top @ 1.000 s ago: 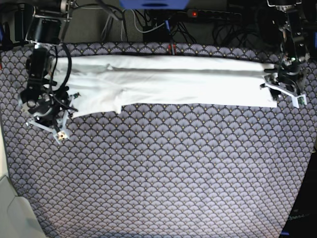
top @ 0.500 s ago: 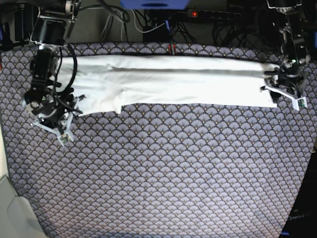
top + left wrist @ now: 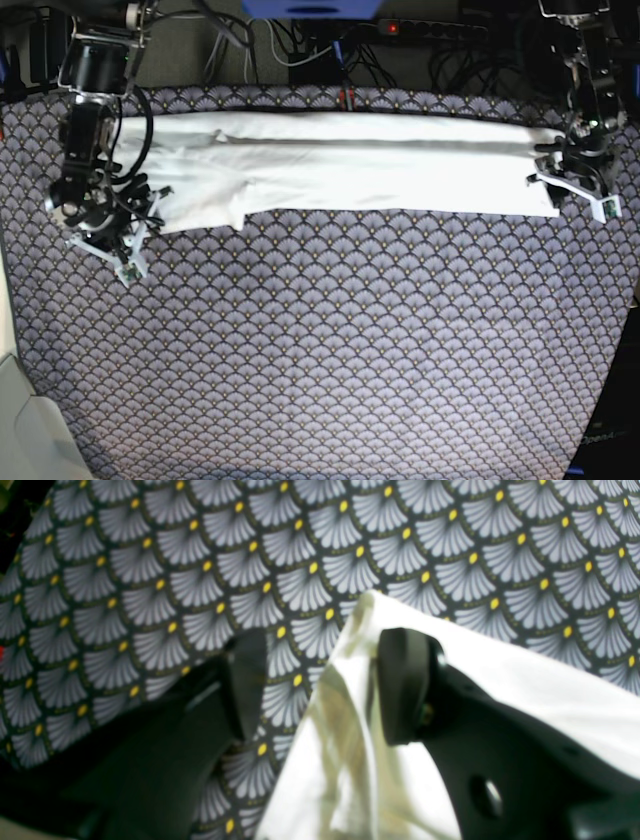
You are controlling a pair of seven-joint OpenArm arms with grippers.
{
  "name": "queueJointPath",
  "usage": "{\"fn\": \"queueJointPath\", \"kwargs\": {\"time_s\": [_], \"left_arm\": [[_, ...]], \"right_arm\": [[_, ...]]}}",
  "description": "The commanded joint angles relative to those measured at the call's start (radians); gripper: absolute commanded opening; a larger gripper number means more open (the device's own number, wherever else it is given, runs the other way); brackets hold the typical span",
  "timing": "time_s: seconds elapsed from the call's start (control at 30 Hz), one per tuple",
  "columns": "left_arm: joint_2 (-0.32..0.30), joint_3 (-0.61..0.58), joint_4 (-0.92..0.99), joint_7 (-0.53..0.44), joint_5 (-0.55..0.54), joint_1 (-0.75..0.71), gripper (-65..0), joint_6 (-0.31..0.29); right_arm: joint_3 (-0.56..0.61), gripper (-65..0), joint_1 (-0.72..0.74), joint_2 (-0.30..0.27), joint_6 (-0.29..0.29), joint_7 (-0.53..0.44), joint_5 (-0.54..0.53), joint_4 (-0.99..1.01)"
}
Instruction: Fold the T-shirt properly
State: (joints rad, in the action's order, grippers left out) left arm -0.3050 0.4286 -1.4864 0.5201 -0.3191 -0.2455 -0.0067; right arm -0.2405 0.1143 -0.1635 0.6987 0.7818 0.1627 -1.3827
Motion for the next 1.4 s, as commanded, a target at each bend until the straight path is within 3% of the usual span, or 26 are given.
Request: {"fn": "queueJointPath", "kwargs": {"time_s": [0.0, 0.2, 0.67, 1.03, 1.1, 1.2, 1.37], "left_arm": [[-0.018, 0.008, -0.015, -0.022, 0.001, 0.007, -30.3, 0.001], [-0.018, 0.008, -0.015, -0.022, 0.001, 0.007, -30.3, 0.001], [-0.020, 0.008, -0.015, -0.022, 0.001, 0.007, -30.3, 0.001], [-0.020, 0.008, -0.015, -0.024, 0.001, 0.007, -30.3, 0.001], [-0.020, 0.006, -0.016, -0.024, 0.001, 0.007, -30.3, 0.001], [-0.020, 0.006, -0.015, -0.024, 0.001, 0.007, -30.3, 0.001], [-0.020, 0.008, -0.020, -0.022, 0.001, 0.007, -30.3, 0.001]], "right_arm": [[-0.001, -37.7, 0.000, -0.006, -0.001, 0.020, 0.013, -0.002], [0.002, -65.0, -0.023, -0.001, -0.001, 0.021, 0.013, -0.008], [-0.001, -65.0, -0.152, 0.000, -0.001, 0.029, 0.011, -0.337], [-0.001, -65.0, -0.196, 0.002, -0.001, 0.031, 0.013, -0.387], [-0.001, -65.0, -0.187, 0.002, -0.001, 0.066, 0.013, -0.387], [-0.001, -58.3, -0.129, 0.002, -0.001, 0.144, 0.013, -0.387], [-0.001, -39.4, -0.048, 0.002, -0.001, 0.252, 0.011, -0.387]]}}
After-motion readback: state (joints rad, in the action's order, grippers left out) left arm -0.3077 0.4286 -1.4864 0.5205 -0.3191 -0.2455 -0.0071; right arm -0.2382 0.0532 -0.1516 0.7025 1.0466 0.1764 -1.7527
